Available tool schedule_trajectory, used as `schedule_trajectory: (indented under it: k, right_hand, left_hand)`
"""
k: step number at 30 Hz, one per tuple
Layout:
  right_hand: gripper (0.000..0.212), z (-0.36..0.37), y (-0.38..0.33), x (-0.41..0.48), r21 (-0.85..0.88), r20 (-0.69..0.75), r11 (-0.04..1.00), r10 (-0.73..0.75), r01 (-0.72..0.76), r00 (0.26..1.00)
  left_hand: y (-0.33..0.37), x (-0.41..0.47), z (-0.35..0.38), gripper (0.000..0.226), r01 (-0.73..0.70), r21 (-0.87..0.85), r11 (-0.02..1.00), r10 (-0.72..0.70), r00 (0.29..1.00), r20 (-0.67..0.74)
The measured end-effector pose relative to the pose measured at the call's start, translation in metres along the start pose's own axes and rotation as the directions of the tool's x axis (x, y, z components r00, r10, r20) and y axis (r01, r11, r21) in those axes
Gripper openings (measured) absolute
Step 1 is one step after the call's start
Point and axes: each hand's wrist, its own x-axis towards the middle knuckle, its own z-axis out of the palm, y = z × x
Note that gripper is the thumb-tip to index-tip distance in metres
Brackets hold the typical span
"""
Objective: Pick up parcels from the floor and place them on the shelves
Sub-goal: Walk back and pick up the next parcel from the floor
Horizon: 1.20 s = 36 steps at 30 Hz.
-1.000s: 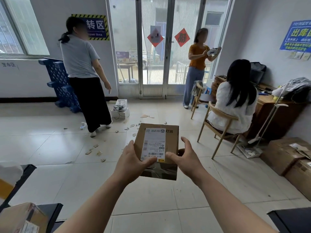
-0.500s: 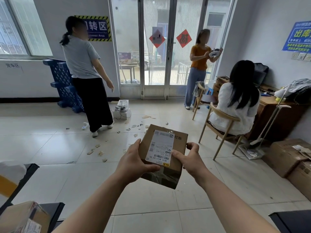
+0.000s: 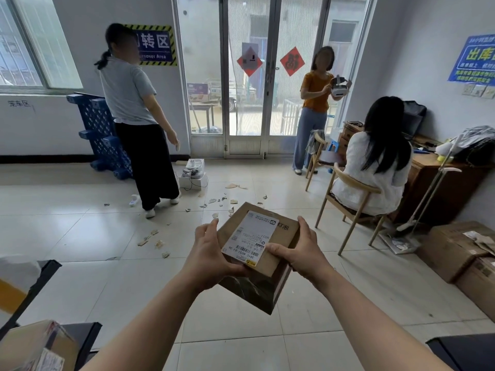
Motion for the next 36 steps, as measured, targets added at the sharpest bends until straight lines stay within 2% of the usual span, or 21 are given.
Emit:
schedule_trajectory:
  k: [3, 6, 9, 14, 16, 20, 22, 26, 29, 31, 33, 36]
  right_hand:
    - [0.114, -0.005, 0.0, 0.002, 0.004, -0.041, 1.0, 0.0, 0.0, 0.999]
    - [0.098, -0.008, 0.002, 0.004, 0.001, -0.084, 1.0, 0.007, -0.007, 0.996]
    - [0.085, -0.008, 0.002, 0.007, 0.107, -0.08, 0.994, 0.027, -0.018, 0.996]
    - [0.09, -0.01, 0.005, 0.012, 0.244, -0.093, 0.97, 0.029, -0.006, 0.995]
    - [0.086, -0.01, 0.005, 0.012, 0.265, -0.12, 0.964, 0.016, 0.017, 0.993]
    - [0.09, -0.007, 0.005, 0.013, 0.258, -0.142, 0.966, 0.043, -0.005, 0.989]
    - [0.092, -0.004, 0.005, 0.013, 0.252, -0.137, 0.967, 0.069, -0.033, 0.988]
    - [0.093, 0.0, 0.006, 0.011, 0.216, -0.125, 0.975, 0.082, -0.053, 0.989]
    - [0.089, 0.001, 0.005, 0.011, 0.199, -0.106, 0.978, 0.091, -0.068, 0.99]
    - [0.083, 0.001, 0.002, 0.011, 0.184, -0.111, 0.981, 0.088, -0.066, 0.99]
    - [0.076, 0.0, -0.001, 0.01, 0.169, -0.104, 0.984, 0.077, -0.059, 0.992]
    - [0.067, -0.001, -0.005, 0.01, 0.134, -0.097, 0.99, 0.064, -0.05, 0.993]
  left_hand:
    - [0.002, 0.0, 0.0, 0.136, 0.008, -0.06, 0.998, -0.01, 0.999, -0.036]
    - [0.0, 0.002, 0.001, 0.135, 0.007, -0.114, 0.993, -0.008, 1.0, -0.003]
    - [-0.001, 0.0, 0.003, 0.136, -0.006, -0.174, 0.985, 0.011, 0.999, 0.031]
    - [0.009, -0.003, 0.009, 0.138, 0.009, -0.221, 0.975, -0.012, 1.0, -0.015]
    - [0.012, -0.004, 0.007, 0.125, 0.028, -0.258, 0.966, -0.034, 0.999, -0.018]
    - [0.018, -0.004, 0.011, 0.057, -0.045, -0.357, 0.933, 0.05, 0.999, 0.003]
    - [0.02, -0.003, 0.013, 0.05, -0.065, -0.385, 0.92, 0.076, 0.997, 0.012]
    - [0.022, 0.001, 0.011, 0.065, -0.027, -0.502, 0.864, 0.102, 0.987, 0.122]
    - [0.019, 0.004, 0.006, 0.085, -0.066, -0.354, 0.933, 0.114, 0.987, 0.116]
    - [0.017, 0.006, 0.003, 0.1, -0.036, -0.261, 0.965, 0.066, 0.992, 0.107]
    - [0.014, 0.008, 0.001, 0.103, -0.003, -0.245, 0.97, 0.031, 0.993, 0.11]
    - [0.009, 0.01, -0.002, 0.098, -0.029, -0.242, 0.97, 0.058, 0.992, 0.115]
